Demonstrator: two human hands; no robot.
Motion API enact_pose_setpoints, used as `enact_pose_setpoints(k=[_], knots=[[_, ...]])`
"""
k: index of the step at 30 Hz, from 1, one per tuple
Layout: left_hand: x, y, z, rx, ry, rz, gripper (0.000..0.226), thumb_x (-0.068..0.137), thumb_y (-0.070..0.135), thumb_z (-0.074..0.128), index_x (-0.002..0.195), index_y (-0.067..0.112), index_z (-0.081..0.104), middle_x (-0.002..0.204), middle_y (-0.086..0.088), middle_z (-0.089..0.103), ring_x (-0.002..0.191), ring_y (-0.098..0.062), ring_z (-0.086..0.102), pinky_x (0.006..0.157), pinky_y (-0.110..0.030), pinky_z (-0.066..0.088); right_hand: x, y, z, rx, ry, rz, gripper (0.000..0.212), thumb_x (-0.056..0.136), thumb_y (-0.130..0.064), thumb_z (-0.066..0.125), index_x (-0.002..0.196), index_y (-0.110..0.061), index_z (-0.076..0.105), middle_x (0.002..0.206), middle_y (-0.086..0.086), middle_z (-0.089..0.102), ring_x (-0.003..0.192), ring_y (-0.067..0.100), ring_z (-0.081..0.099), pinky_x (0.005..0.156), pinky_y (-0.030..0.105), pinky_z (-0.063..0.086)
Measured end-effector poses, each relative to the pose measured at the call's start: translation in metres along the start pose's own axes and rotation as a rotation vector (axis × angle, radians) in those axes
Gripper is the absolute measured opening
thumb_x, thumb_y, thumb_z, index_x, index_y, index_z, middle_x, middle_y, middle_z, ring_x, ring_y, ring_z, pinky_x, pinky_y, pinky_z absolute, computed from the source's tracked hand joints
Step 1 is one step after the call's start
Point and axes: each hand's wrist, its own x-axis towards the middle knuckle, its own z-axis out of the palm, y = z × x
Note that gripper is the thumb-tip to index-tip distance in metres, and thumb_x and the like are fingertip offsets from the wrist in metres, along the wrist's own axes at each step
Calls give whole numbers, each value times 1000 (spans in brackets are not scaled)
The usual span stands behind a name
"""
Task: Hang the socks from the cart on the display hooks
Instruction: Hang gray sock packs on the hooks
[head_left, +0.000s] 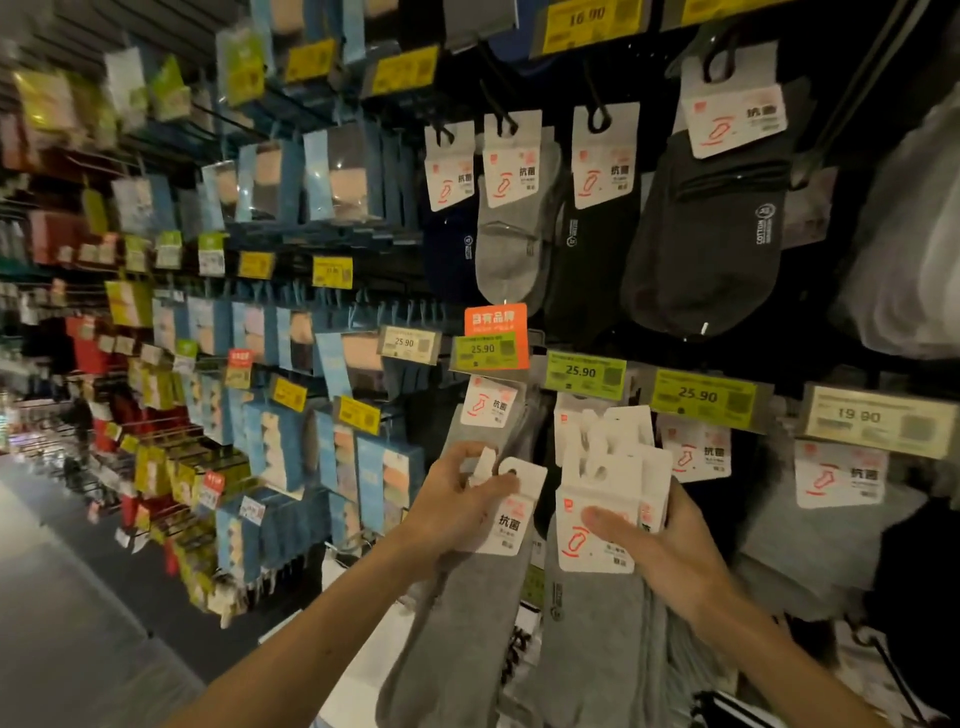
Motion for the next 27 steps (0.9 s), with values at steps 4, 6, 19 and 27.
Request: enact_pose_setpoints(k=[4, 6, 19, 27], knots=[[15, -10, -26, 109, -217, 27, 42, 88, 22, 75, 123, 19, 52, 92, -5, 75, 79, -18, 75, 65, -30, 58, 4, 10, 12, 4, 40, 7, 51, 74, -10, 84, 118, -23, 60, 93, -13, 77, 86, 8, 74, 63, 21, 58], [23, -14, -40, 230, -372, 27, 45, 86, 24, 77, 123, 25, 51, 100, -6, 74, 85, -20, 75, 71, -34, 61, 4, 15, 18, 13, 63, 17, 50, 76, -9, 83, 117, -25, 60, 94, -14, 77, 86, 8, 74, 64, 21, 58], [77, -53, -92, 252, -475, 164, 44, 83, 11, 78, 116, 31, 58, 110, 1, 71, 97, -12, 71, 78, -28, 59, -5, 32, 66, -39, 210, 13, 52, 76, -2, 79, 118, -24, 57, 104, -13, 72, 88, -1, 71, 65, 15, 56], [90, -44, -86, 65, -488, 163, 53, 90, 10, 71, 132, 32, 47, 112, -2, 70, 90, -14, 73, 72, -29, 58, -6, 22, 85, -56, 265, -11, 55, 76, -2, 78, 125, -15, 57, 106, -10, 73, 92, 4, 72, 67, 18, 57]])
